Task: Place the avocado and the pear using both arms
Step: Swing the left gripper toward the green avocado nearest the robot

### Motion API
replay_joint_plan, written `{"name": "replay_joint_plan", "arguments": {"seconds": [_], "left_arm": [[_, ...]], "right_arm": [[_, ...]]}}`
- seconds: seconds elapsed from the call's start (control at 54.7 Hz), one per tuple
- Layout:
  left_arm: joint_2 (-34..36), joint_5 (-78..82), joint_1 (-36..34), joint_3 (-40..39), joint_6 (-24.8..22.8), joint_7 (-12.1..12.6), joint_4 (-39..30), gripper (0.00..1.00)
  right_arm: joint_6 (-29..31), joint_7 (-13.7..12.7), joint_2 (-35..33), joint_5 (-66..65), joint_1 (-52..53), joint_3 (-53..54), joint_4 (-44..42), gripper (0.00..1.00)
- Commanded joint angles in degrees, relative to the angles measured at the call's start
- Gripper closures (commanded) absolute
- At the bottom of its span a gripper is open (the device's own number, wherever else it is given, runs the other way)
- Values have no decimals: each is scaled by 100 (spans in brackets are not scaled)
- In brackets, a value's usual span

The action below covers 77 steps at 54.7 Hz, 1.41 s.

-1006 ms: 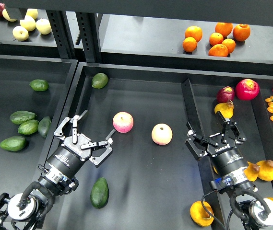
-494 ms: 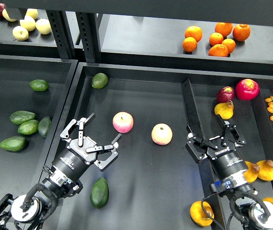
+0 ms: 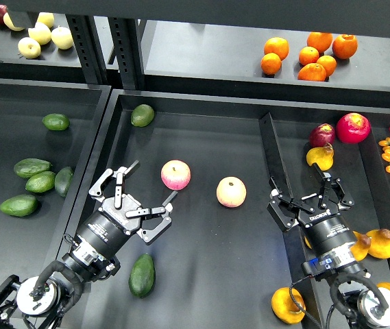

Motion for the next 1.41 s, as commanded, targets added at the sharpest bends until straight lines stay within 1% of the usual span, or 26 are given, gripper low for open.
{"name": "replay_joint_plan", "arguments": {"seconds": [0.0,0.091,0.128,0.311,0.421,0.531,0.549,0.567,0.677,0.842,0.97,1.025,1.171,1.391], "left_arm": [[0,57,-97,17,0,219,-3,0],[0,233,-299,122,0,509,-3,0],[175,312,-413,201,0,649,-12,0],[1238,382,-1265,965,0,655,-12,0],[1704,382,-1784,1457,0,655,32,0],[2223,409,-2470,2082,0,655,49,0],[2398,435,-2731,2300,0,655,67,0],[2660,479,-3178,2693,0,655,67,0],[2997,479,-4139,3601,0,655,67,0],[3208,479,-5299,4832,0,655,67,0],[3208,523,-6003,5702,0,655,58,0],[3199,549,-6222,6001,0,655,58,0],[3068,690,-6785,6818,0,655,84,0],[2611,1331,-7330,7812,0,655,252,0]], "right_arm": [[0,0,0,-3,-9,44,9,0],[-26,-9,0,-3,-9,88,9,0],[-88,0,0,-3,8,97,18,0],[-404,-9,0,-21,96,307,18,0],[-413,-26,0,-12,105,387,18,0],[-396,-35,0,-12,114,387,18,0],[-404,-35,0,-12,140,395,18,0],[-422,-35,0,-12,184,439,18,0],[-483,-44,0,-12,307,545,9,0],[-764,-53,0,-21,500,571,9,0],[-817,-44,0,-38,641,580,9,0],[-870,-18,0,-64,702,580,0,0],[-1239,-9,0,-249,931,598,0,0],[-1301,-9,0,-293,1133,598,-87,0]]}}
